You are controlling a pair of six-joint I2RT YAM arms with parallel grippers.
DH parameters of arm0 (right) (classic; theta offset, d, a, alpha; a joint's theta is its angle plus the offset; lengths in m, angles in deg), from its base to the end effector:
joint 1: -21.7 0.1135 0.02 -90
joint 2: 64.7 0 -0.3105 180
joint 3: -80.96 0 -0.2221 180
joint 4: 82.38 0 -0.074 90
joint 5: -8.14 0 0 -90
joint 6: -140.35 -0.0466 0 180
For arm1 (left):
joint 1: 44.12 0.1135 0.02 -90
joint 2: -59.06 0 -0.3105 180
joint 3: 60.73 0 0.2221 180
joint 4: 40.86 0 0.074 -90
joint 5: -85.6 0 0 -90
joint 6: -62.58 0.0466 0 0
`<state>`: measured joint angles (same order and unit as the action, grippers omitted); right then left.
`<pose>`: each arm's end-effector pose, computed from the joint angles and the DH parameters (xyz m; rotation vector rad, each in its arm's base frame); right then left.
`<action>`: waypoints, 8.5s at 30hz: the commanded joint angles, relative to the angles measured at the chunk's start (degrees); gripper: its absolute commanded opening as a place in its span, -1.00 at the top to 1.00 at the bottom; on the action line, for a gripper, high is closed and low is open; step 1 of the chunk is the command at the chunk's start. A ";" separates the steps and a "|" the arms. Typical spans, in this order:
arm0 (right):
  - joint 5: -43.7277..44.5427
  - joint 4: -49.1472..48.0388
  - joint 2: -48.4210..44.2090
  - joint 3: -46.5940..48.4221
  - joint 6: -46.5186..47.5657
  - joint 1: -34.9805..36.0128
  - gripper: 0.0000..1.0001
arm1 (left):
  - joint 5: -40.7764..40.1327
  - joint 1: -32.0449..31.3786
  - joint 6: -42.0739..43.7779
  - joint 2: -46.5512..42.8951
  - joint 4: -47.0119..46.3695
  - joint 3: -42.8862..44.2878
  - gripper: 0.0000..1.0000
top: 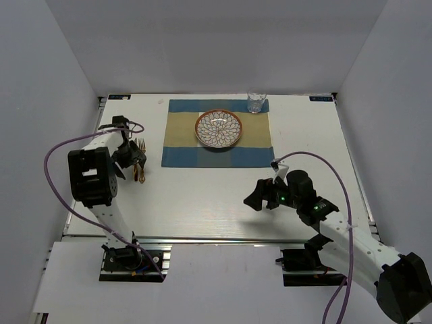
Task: Set the dinner table for one person
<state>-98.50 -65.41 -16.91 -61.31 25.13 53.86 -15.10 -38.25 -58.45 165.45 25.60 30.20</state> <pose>0.1078 0.0836 0.2508 -0.3209 2.1250 0.9039 0.3359 0.0432 0.2336 -0.9538 2.7972 0.2247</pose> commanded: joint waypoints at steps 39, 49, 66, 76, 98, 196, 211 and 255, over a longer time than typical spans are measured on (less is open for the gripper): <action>-1.90 -4.29 5.38 -2.82 1.39 1.76 -0.78 | 18.35 -0.51 10.90 14.02 2.12 15.71 -0.23; -1.20 -4.38 4.68 -3.25 1.31 2.03 -0.79 | 14.83 -1.03 11.16 16.74 3.35 15.70 0.34; 0.38 0.26 -0.94 -3.70 0.34 2.03 -0.78 | 24.23 -4.98 14.76 9.81 3.70 25.09 1.00; 1.79 5.19 -4.54 -3.43 0.87 1.94 -0.79 | 32.41 -11.83 22.41 10.93 8.09 38.00 1.00; 0.30 14.43 -14.48 -2.55 -0.10 2.03 -0.76 | 12.81 -18.17 27.24 30.27 8.63 50.86 1.00; -4.80 9.51 -16.23 -6.68 -2.30 2.47 -0.78 | 9.63 1.60 6.59 1.22 -7.45 2.08 1.00; 26.03 26.10 -20.99 5.17 -11.97 2.38 -0.79 | 21.86 -16.64 4.23 -10.77 -11.76 3.74 1.00; 27.19 41.41 -26.96 22.67 -9.42 2.29 -0.78 | 25.82 -47.35 -16.26 38.19 -30.66 55.34 1.00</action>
<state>-70.68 -23.12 -42.68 -38.31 14.93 56.23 11.04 -85.27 -74.18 204.92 -2.27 83.58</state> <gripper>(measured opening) 0.891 0.296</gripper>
